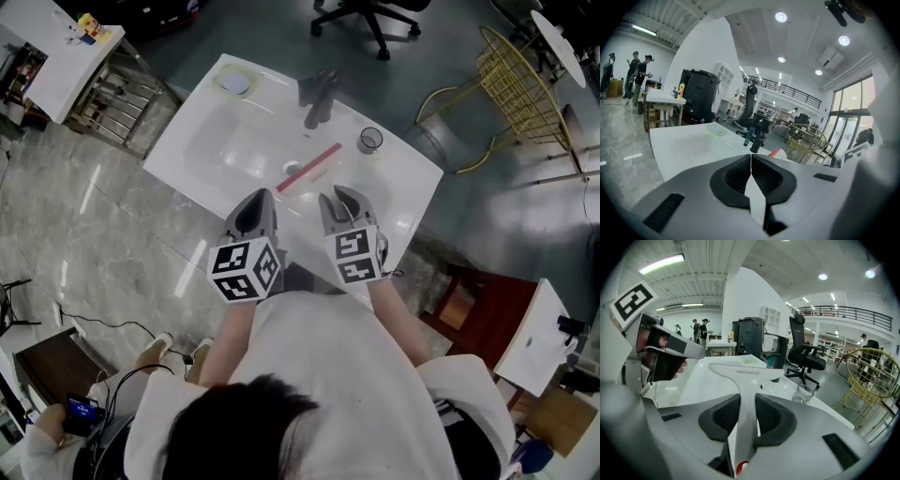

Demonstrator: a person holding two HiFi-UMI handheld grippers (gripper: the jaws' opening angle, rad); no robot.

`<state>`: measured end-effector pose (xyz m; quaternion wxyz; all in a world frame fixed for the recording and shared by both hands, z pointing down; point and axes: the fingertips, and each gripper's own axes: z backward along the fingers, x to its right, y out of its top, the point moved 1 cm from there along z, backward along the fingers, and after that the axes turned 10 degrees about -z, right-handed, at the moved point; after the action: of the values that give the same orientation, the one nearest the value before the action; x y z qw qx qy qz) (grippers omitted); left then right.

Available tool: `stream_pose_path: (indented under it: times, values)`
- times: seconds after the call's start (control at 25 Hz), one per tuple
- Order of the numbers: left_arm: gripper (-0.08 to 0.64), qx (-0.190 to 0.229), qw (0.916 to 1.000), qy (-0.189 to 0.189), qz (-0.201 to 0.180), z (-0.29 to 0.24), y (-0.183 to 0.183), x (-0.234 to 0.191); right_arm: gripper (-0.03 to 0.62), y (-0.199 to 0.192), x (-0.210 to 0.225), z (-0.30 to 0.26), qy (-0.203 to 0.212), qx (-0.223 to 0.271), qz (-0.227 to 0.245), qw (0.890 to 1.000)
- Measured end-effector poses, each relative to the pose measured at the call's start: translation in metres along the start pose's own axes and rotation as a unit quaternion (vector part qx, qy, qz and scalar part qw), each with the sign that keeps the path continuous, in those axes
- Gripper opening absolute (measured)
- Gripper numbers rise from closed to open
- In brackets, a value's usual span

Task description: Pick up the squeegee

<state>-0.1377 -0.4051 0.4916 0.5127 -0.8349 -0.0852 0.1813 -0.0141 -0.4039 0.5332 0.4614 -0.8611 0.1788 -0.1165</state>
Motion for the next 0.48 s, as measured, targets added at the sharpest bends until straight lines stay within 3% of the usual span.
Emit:
stream_pose_path:
  times: [0.48]
  values:
    - [0.028, 0.028, 0.9984, -0.032, -0.036, 0.006, 0.017, 0.045, 0.103, 0.046, 0.019, 0.050, -0.038, 0.080, 0.002, 0.996]
